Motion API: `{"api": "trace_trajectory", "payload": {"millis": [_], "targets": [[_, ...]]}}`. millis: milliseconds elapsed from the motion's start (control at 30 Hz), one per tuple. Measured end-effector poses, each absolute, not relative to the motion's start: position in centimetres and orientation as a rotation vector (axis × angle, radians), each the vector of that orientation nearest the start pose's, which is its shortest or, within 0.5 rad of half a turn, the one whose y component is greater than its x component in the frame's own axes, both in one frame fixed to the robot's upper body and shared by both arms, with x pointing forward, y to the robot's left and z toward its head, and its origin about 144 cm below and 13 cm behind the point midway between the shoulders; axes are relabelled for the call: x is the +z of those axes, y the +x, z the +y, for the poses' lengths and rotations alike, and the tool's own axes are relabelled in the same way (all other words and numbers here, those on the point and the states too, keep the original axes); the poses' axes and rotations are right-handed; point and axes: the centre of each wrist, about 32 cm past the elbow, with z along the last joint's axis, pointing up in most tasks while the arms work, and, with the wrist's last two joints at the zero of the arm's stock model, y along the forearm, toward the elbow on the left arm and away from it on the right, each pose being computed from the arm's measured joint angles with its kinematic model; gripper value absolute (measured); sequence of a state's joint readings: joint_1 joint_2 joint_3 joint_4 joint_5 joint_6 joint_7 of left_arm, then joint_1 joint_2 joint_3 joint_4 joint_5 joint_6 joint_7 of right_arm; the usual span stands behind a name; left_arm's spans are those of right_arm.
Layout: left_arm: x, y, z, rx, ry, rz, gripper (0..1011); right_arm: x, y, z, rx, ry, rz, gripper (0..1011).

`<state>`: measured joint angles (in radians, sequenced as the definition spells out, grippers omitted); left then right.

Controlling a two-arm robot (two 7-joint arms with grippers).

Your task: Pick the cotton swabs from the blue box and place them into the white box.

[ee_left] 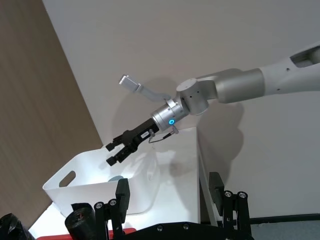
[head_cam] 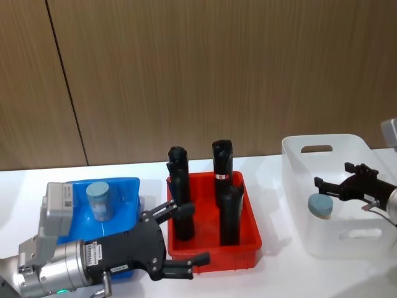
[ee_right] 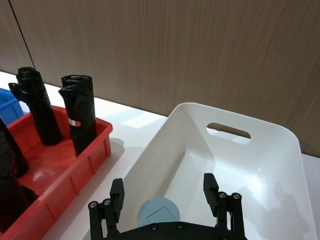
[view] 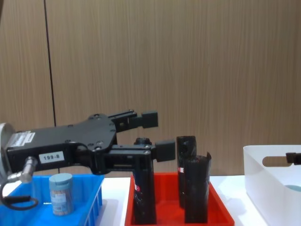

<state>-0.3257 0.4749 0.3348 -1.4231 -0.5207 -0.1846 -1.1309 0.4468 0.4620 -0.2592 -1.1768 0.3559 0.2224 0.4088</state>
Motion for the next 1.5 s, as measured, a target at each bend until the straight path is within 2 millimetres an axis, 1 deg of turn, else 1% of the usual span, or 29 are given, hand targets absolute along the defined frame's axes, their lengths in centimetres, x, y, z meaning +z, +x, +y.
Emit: {"api": "trace_trajectory", "payload": {"millis": [167,233,267,333,433,767,933,967,1200,1333,1500], "targets": [[120.3,53.3,28.7,0.246,-0.048,-0.211,1004,119.2,56.5,-33.9,-1.131,-0.28,0.096,1001],[120.3,53.2,28.5,0.27,-0.044,-0.209,1004,118.9,55.8,-33.1,-1.132,-0.266,0.081,1002],[120.3,53.2,28.5,0.27,-0.044,-0.209,1004,118.9,55.8,-33.1,-1.132,-0.266,0.081,1002],[120.3,53.1,28.1,0.3,-0.039,-0.206,1004,118.7,55.1,-32.3,-1.134,-0.253,0.065,1002],[120.3,53.0,27.8,0.331,-0.034,-0.203,1004,118.6,54.6,-31.7,-1.137,-0.24,0.053,1002],[120.2,52.5,26.6,0.434,-0.018,-0.198,1004,118.1,51.8,-29.0,-1.152,-0.175,0.005,1002],[120.2,52.3,26.1,0.481,-0.01,-0.197,1004,118.1,50.4,-27.8,-1.163,-0.14,-0.016,1002],[120.2,52.3,26.0,0.489,-0.009,-0.197,1004,118.1,50.4,-27.8,-1.163,-0.14,-0.016,1002],[120.2,51.9,25.2,0.569,0.003,-0.199,1004,118.2,48.2,-26.1,-1.184,-0.082,-0.042,1002],[120.2,51.7,24.8,0.609,0.009,-0.2,1004,118.3,47.3,-25.5,-1.194,-0.057,-0.051,1002],[120.1,51.5,24.2,0.665,0.017,-0.203,1004,118.6,45.6,-24.4,-1.213,-0.009,-0.066,1002]]}}
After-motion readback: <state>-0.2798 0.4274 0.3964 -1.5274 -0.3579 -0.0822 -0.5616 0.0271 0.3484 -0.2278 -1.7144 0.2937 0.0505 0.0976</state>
